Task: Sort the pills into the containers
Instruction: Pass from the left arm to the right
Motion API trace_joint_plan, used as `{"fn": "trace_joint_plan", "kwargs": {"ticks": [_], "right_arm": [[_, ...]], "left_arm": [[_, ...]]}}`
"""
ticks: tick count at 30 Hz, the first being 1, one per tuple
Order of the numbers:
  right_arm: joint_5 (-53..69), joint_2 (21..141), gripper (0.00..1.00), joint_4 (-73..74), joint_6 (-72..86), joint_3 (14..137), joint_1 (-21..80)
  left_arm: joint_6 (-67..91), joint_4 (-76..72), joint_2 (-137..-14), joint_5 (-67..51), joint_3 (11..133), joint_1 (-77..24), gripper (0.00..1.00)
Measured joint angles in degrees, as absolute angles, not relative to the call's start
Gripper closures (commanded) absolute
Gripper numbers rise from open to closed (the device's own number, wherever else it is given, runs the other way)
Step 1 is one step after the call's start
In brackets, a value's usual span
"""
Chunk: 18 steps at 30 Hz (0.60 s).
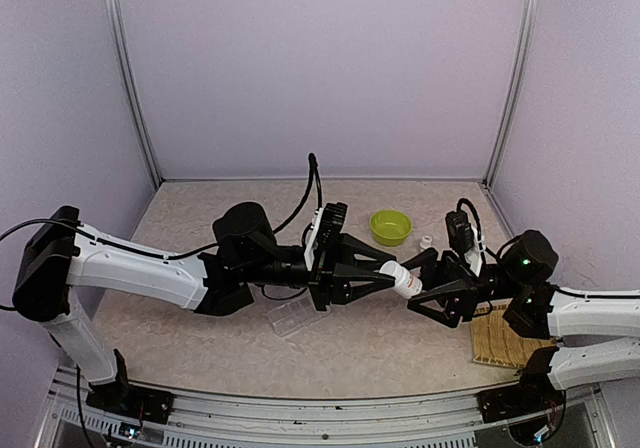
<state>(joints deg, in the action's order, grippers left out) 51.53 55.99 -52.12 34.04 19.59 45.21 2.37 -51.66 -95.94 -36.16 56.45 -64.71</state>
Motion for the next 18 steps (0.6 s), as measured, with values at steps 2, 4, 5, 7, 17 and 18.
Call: {"fn": "trace_joint_plan", "kwargs": {"ticks": [2,4,5,7,17,18], "right_arm": [[51.72,55.99,0.28,-52.49,34.02,19.97,45.39],[51.86,55.99,0.28,-52.84,34.04,20.1,45.39],[51.9,55.99,0.29,-52.93,34.02,20.12,45.41],[51.88,55.99,0.3,-53.06,34.0,20.12,45.5],[51.96,55.99,0.44,-53.21,34.2,20.56,45.65],[52.03,56.01,0.46,-53.25,34.28,20.82,45.67]], "left_arm": [[2.72,-52.21,-95.94,-36.25,56.38,-64.71,0.84],[3.01,-52.42,-95.96,-36.45,56.38,-64.71,0.84],[3.18,-52.51,-95.96,-36.58,56.38,-64.71,0.84],[3.4,-52.73,-95.96,-36.82,56.38,-64.71,0.84],[3.9,-53.25,-95.98,-37.08,56.38,-64.73,0.84],[3.95,-53.25,-95.98,-37.08,56.38,-64.73,0.84]]}}
